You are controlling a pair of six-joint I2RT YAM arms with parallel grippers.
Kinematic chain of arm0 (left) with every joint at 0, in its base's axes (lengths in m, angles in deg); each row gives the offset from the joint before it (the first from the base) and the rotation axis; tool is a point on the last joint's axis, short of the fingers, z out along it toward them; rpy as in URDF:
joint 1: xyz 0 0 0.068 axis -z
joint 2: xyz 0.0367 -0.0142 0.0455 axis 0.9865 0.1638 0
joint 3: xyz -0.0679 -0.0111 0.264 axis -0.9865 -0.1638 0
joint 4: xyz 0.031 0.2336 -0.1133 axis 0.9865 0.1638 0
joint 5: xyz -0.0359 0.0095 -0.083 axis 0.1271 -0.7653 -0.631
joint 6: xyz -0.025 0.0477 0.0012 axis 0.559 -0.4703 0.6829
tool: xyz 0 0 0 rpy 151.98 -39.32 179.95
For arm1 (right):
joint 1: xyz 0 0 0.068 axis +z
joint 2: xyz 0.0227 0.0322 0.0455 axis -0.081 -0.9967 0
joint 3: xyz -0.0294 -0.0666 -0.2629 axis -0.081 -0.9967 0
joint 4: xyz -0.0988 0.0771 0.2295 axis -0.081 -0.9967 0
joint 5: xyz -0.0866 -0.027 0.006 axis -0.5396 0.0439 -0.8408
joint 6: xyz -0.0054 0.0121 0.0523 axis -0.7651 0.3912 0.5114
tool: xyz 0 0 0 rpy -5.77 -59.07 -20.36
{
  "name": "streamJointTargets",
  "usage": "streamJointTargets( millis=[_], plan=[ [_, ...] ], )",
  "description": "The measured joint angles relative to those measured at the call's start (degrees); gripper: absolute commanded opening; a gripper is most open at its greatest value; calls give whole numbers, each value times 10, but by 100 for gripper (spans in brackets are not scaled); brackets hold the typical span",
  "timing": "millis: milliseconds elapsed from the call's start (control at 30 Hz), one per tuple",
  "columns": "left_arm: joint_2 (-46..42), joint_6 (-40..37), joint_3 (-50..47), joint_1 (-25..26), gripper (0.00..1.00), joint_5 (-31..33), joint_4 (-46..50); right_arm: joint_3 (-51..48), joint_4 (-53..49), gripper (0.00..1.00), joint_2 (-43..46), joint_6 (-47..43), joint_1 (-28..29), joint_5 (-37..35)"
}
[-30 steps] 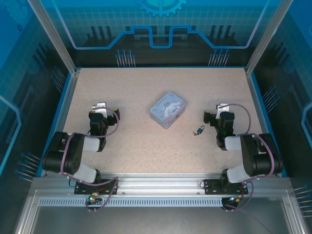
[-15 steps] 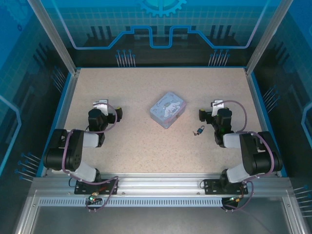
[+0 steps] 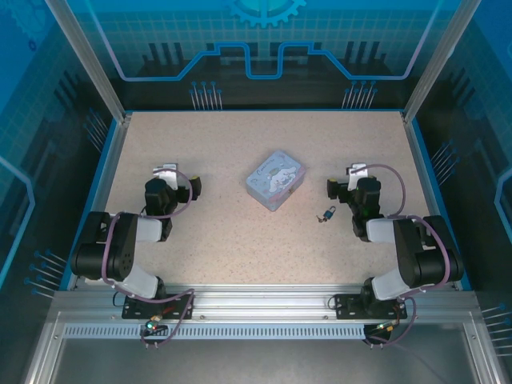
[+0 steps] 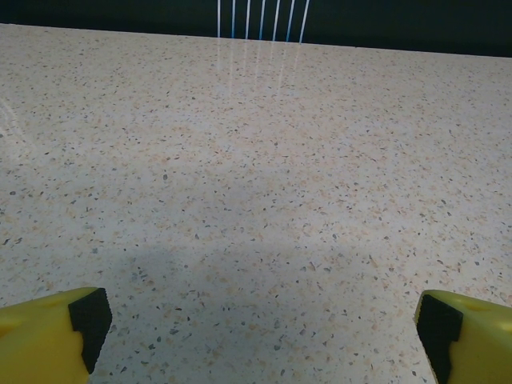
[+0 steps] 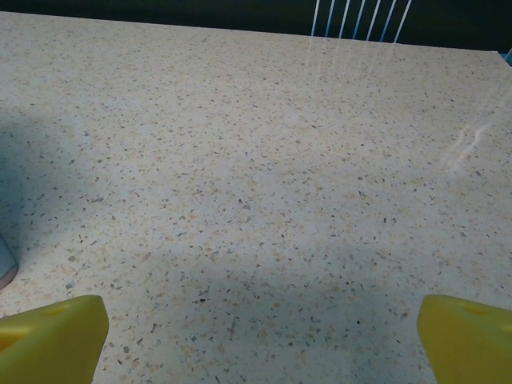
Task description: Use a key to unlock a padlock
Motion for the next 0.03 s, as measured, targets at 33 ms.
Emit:
streamJointTargets(
  millis=[33],
  plan=[
    [0, 0, 0, 1, 99, 3, 0, 0, 0, 100, 0, 0, 0, 3]
  ],
)
